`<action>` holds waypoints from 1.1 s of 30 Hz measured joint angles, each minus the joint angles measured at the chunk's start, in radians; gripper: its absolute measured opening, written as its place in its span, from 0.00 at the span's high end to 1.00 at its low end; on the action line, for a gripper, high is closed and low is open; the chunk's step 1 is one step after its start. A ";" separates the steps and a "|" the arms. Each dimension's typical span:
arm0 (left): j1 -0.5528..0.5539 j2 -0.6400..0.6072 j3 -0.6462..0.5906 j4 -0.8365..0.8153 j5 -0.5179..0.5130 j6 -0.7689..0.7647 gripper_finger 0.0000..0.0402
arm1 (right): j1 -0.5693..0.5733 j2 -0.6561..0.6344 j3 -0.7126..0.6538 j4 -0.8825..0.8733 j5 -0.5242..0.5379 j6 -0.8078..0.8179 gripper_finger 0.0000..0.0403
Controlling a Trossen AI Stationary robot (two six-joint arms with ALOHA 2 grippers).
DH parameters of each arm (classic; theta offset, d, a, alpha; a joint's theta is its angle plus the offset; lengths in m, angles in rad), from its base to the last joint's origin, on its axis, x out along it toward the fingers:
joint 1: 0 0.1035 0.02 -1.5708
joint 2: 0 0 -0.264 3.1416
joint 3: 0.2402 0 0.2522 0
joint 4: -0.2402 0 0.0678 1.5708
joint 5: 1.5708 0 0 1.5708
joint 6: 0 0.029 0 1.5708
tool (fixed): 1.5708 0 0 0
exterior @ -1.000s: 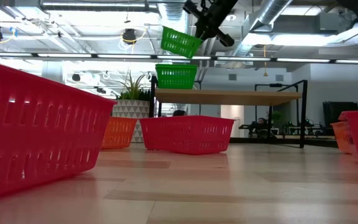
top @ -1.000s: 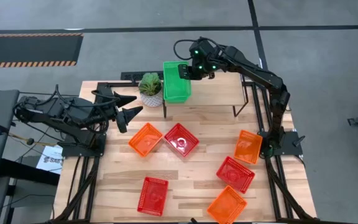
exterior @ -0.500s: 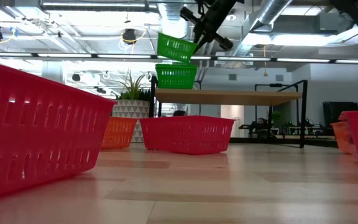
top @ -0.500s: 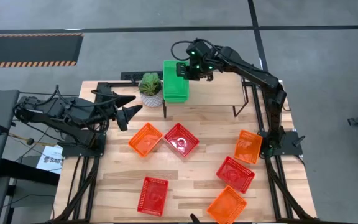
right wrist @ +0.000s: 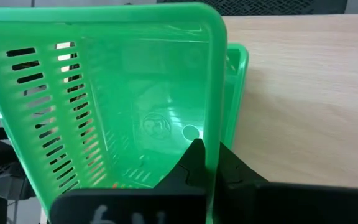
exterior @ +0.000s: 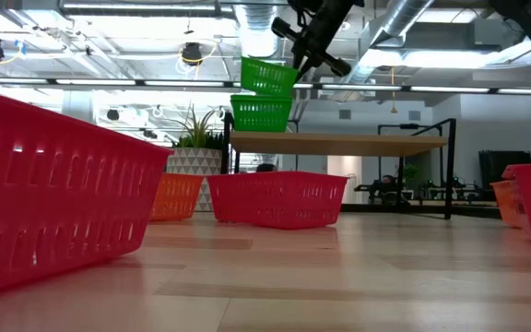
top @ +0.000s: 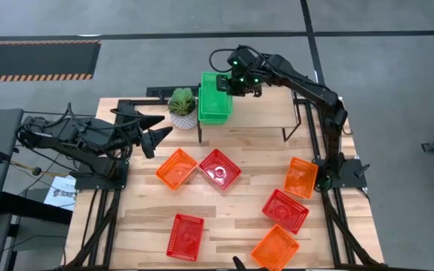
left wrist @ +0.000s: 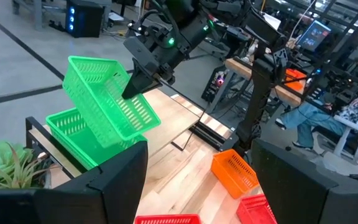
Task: Stack baskets on shelf by color
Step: Stack the green bin on top of the green bins on the shelf
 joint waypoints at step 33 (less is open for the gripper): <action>0.000 0.000 0.000 -0.007 0.000 0.000 0.32 | 0.002 0.001 0.030 0.035 -0.004 -0.040 0.99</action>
